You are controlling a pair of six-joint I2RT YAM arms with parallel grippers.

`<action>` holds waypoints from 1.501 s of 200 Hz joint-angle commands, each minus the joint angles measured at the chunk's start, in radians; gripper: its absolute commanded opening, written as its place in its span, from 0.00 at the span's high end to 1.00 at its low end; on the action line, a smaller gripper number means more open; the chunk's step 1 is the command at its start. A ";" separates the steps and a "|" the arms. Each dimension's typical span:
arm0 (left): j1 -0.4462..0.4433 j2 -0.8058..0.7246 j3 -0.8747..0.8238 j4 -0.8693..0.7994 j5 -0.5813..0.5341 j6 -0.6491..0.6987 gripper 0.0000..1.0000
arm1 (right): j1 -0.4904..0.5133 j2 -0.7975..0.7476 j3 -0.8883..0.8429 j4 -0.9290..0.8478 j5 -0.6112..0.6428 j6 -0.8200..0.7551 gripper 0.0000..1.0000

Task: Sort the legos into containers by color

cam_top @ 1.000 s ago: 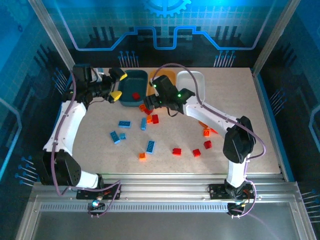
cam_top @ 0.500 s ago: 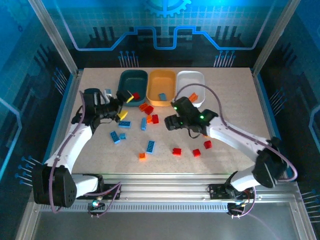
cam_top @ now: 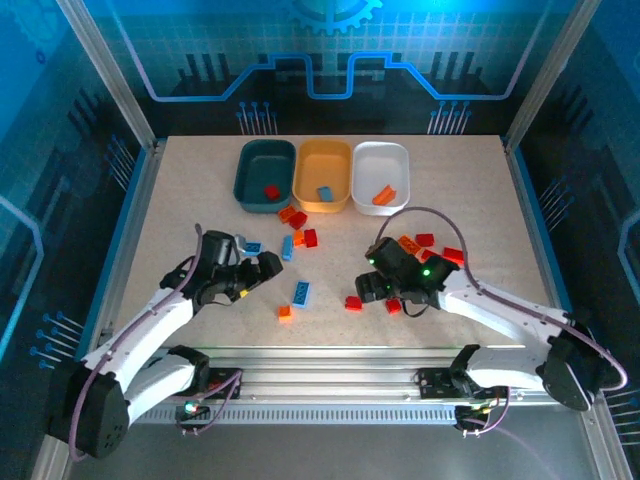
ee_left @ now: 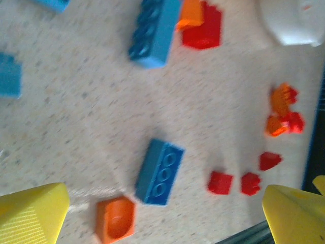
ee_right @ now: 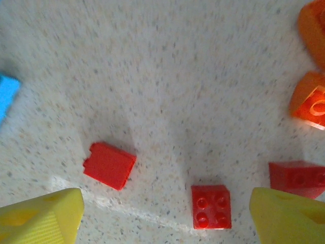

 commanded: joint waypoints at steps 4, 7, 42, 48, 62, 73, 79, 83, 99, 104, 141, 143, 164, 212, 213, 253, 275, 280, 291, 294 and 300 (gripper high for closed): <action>-0.018 0.029 0.002 -0.007 -0.068 0.048 0.01 | 0.002 0.060 0.017 -0.015 0.017 0.025 0.14; -0.019 0.038 0.006 -0.007 -0.071 0.050 0.01 | 0.000 0.066 0.021 -0.009 0.010 0.022 0.14; -0.028 0.139 0.025 0.007 -0.083 0.075 0.01 | -0.029 0.180 0.107 -0.014 0.090 -0.017 0.18; -0.029 0.154 0.026 0.007 -0.086 0.078 0.01 | -0.064 0.196 0.119 -0.014 0.090 -0.036 0.19; -0.032 0.183 0.028 0.018 -0.075 0.077 0.01 | -0.181 0.256 0.155 -0.008 0.073 -0.086 0.22; -0.035 0.198 0.034 0.027 -0.058 0.065 0.01 | -0.247 0.317 0.197 -0.019 0.105 -0.104 0.22; -0.037 0.203 0.039 0.033 -0.047 0.060 0.01 | -0.272 0.355 0.221 -0.019 0.103 -0.110 0.22; -0.040 0.205 0.042 0.038 -0.042 0.054 0.01 | -0.293 0.380 0.235 -0.020 0.101 -0.114 0.22; -0.061 0.221 0.072 0.035 -0.051 0.052 0.01 | -0.325 0.459 0.288 -0.018 0.144 -0.149 0.22; -0.070 0.228 0.085 0.030 -0.063 0.056 0.01 | -0.335 0.484 0.307 -0.012 0.152 -0.165 0.22; -0.101 0.309 0.135 0.075 -0.033 0.042 0.01 | -0.404 0.635 0.453 -0.016 0.104 -0.247 0.20; -0.101 0.311 0.136 0.078 -0.031 0.040 0.01 | -0.406 0.642 0.458 -0.014 0.101 -0.250 0.20; -0.108 0.328 0.141 0.094 -0.024 0.031 0.01 | -0.427 0.694 0.496 -0.028 0.105 -0.254 0.21; -0.112 0.344 0.168 0.084 -0.014 0.035 0.01 | -0.425 0.723 0.470 -0.044 0.075 -0.247 0.25; -0.112 0.345 0.169 0.083 -0.014 0.036 0.01 | -0.425 0.723 0.470 -0.044 0.075 -0.247 0.25; -0.118 0.343 0.176 0.076 -0.008 0.044 0.01 | -0.418 0.671 0.425 -0.066 -0.048 -0.218 0.31; -0.121 0.338 0.169 0.078 -0.005 0.040 0.01 | -0.380 0.629 0.409 -0.062 -0.119 -0.190 0.31; -0.123 0.334 0.167 0.081 -0.003 0.039 0.01 | -0.374 0.625 0.412 -0.065 -0.118 -0.186 0.32; -0.128 0.327 0.161 0.088 -0.004 0.035 0.01 | -0.370 0.628 0.417 -0.072 -0.087 -0.178 0.36; -0.130 0.324 0.161 0.090 -0.004 0.035 0.01 | -0.370 0.632 0.418 -0.073 -0.079 -0.176 0.37; -0.132 0.321 0.161 0.089 -0.004 0.035 0.01 | -0.374 0.640 0.419 -0.075 -0.066 -0.174 0.39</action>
